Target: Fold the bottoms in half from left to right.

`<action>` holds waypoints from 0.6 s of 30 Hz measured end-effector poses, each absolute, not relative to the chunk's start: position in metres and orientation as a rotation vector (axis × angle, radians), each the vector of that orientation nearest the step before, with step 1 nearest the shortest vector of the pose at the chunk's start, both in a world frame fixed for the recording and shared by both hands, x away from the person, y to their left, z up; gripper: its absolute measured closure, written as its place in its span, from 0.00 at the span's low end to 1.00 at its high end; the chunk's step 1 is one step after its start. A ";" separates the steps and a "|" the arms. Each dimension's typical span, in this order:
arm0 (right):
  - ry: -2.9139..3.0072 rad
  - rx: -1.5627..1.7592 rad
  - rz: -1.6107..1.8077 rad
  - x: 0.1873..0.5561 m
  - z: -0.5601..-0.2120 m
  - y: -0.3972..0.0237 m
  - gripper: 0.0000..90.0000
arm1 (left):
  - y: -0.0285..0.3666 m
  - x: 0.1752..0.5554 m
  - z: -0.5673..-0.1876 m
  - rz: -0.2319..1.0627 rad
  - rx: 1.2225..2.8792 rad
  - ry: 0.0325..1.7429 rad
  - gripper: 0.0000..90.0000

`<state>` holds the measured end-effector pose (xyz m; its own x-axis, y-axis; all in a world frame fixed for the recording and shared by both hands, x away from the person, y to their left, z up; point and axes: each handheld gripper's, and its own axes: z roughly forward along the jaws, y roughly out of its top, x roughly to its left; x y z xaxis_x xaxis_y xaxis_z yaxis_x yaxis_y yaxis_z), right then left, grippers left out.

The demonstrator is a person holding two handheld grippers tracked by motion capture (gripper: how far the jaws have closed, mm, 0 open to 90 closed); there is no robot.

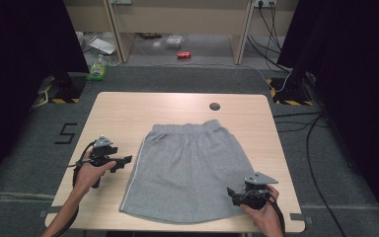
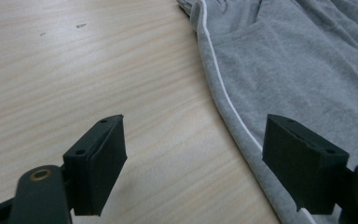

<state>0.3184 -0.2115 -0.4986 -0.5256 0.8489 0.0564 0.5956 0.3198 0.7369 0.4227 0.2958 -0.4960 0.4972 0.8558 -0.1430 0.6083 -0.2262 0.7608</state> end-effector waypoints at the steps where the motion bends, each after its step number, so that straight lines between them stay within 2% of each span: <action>1: 2.251 1.288 1.035 0.318 -0.499 -0.212 0.26 | 0.295 0.425 -0.495 0.388 1.940 1.207 0.23; 8: 2.254 1.286 1.033 0.319 -0.499 -0.211 0.26 | 0.289 0.448 -0.488 0.337 1.888 1.231 0.26; 18: 2.263 1.283 1.026 0.320 -0.500 -0.211 0.26 | 0.268 0.474 -0.479 0.323 1.900 1.234 0.33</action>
